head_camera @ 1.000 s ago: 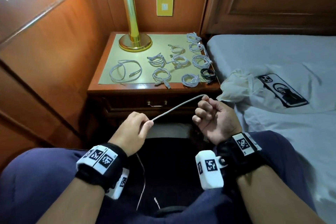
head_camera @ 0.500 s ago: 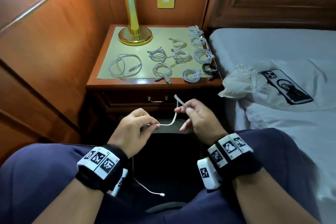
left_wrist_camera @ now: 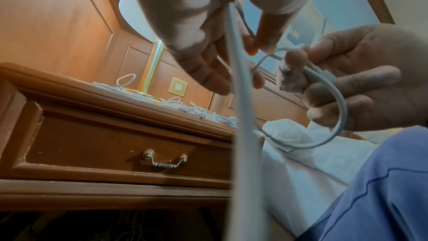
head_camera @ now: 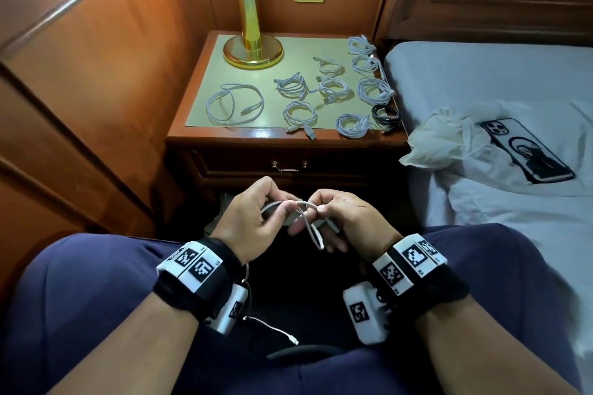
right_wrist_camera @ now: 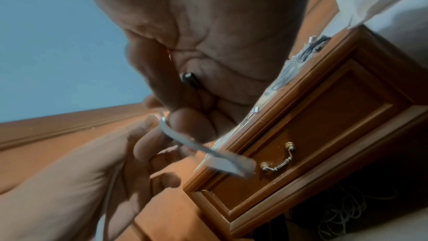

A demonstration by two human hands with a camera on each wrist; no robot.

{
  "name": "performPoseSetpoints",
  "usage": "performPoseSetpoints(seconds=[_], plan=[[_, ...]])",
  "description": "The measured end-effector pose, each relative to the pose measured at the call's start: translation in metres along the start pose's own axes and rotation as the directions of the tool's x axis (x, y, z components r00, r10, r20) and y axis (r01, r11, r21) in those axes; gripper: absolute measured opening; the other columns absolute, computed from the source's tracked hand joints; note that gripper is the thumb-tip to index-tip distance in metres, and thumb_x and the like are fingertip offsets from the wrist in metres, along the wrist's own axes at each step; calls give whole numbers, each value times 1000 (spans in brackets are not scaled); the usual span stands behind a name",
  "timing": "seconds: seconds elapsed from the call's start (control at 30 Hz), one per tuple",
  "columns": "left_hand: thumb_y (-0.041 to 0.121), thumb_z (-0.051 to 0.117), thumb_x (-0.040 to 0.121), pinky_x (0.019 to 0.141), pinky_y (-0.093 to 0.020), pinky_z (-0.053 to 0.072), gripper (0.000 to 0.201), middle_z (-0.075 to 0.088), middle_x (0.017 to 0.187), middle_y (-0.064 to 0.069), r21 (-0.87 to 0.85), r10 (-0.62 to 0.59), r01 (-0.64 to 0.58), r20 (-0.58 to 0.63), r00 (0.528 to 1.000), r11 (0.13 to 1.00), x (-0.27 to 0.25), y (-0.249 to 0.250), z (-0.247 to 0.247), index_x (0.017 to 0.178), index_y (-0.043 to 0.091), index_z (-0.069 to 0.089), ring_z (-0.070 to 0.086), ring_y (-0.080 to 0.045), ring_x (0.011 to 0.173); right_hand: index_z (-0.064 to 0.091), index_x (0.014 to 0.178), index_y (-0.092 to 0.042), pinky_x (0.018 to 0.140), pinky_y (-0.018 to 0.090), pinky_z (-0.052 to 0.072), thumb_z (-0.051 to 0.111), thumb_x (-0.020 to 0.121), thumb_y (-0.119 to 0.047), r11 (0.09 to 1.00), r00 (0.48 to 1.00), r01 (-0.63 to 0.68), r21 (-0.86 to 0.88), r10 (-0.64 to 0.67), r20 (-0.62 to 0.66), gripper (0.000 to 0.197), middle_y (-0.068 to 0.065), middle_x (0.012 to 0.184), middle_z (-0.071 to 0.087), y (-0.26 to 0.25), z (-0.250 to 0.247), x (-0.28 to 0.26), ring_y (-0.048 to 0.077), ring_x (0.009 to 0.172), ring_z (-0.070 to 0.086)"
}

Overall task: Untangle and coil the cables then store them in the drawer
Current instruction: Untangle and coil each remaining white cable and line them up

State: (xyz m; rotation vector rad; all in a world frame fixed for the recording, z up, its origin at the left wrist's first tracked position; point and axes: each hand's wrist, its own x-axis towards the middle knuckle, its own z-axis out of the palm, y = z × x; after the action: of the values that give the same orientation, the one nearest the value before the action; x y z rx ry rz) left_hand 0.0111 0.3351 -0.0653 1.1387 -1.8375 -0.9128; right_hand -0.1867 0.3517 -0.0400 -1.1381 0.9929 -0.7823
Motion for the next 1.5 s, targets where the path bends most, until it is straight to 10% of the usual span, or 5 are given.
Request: performPoseSetpoints(seconds=[0.23,0.53,0.67,1.17,1.5], plan=[[18,73,90,69,-42,54,20,71,80,6,60,-15,20,-70,997,998,-3,3,0,81,14,56,67,-20,71,73,95,-8,67,28,49,66,90,-10,983,997,-30,-182,43,69,9,21,106,72,5,-14,3,21,77,69],[13,68,94,40,-28,44,16,69,76,-11,-241,-245,229,-39,969,943,-2,11,6,84,9,56,61,-24,45,63,68,-17,63,40,58,79,76,-22,852,930,-23,-524,-174,-323,18,1,73,73,13,-5,4,20,64,68],[9,67,94,40,-28,46,10,67,70,-6,-327,-284,280,38,958,903,-2,15,10,90,5,60,61,-24,46,57,83,-22,52,16,42,75,75,-20,800,891,-27,-600,-253,-378,20,-4,64,61,14,-2,6,2,52,51],[10,62,98,65,-22,53,8,76,85,-3,-199,-230,210,-83,970,957,2,9,-2,89,9,62,69,-13,70,72,96,-3,59,28,53,48,99,-13,984,973,-177,5,176,-150,26,15,88,76,-2,-6,5,29,59,63],[17,57,100,88,-52,55,15,77,90,7,-69,-263,262,-7,965,963,4,1,-3,86,21,54,71,-17,90,68,104,-21,48,21,47,53,101,-22,923,966,-115,-366,18,-257,15,-8,101,76,-5,-8,0,27,61,73]])
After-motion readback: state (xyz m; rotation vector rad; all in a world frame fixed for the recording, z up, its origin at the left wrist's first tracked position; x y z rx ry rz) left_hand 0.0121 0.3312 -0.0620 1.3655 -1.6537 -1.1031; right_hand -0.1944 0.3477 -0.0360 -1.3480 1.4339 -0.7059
